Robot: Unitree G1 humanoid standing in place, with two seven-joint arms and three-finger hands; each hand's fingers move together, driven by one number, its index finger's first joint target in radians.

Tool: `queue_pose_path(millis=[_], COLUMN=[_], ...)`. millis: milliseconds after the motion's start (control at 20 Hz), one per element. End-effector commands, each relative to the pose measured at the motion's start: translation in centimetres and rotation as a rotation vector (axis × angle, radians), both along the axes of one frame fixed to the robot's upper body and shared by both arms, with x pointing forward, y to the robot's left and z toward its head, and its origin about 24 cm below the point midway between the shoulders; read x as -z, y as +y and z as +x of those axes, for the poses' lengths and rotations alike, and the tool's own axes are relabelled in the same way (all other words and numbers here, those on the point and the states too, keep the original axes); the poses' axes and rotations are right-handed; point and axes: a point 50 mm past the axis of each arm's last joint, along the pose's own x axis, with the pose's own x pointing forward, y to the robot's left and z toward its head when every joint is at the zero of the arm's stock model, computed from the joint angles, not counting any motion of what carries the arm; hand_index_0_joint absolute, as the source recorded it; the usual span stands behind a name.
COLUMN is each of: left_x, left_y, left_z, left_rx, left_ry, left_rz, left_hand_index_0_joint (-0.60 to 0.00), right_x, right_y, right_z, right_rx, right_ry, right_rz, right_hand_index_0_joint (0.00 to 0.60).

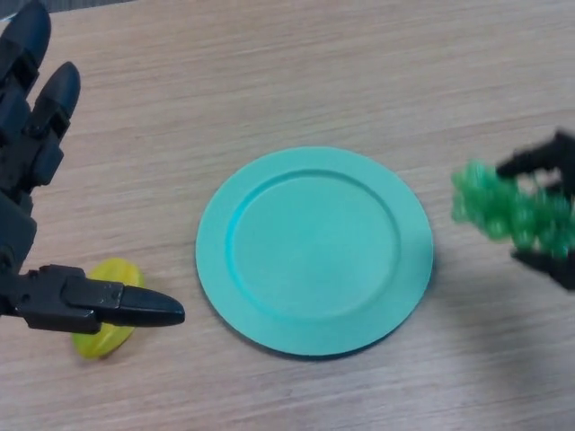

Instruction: Pick up the green grapes and place it on the plate

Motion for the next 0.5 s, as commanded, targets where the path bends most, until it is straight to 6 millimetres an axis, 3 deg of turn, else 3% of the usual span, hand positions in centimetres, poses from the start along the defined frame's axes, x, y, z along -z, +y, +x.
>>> queue_pose_path(millis=[50, 100, 200, 500], left_x=[-2.9, -2.9, -2.9, -2.9], left_y=[-0.2, -0.1, 0.0, 0.6], left_z=[-1.5, -1.6, -1.7, -2.0], left_rx=[0.010, 0.010, 0.007, 0.004], left_ry=[-0.213, -0.216, -0.219, -0.230], left_rz=[0.046, 0.047, 0.041, -0.002], left_hand_index_0_joint=[0.000, 0.000, 0.000, 0.000], right_x=[-4.9, -6.3, -7.7, -9.1], right_y=[1.8, 3.3, 5.5, 10.2], right_z=[-0.7, -0.8, -0.7, -0.2], right_rx=[-0.088, -0.134, -0.198, -0.319], right_ry=[-0.183, -0.201, -0.268, -0.246], right_rz=[0.094, 0.136, 0.061, 0.146], right_hand_index_0_joint=[0.600, 0.600, 0.600, 0.600])
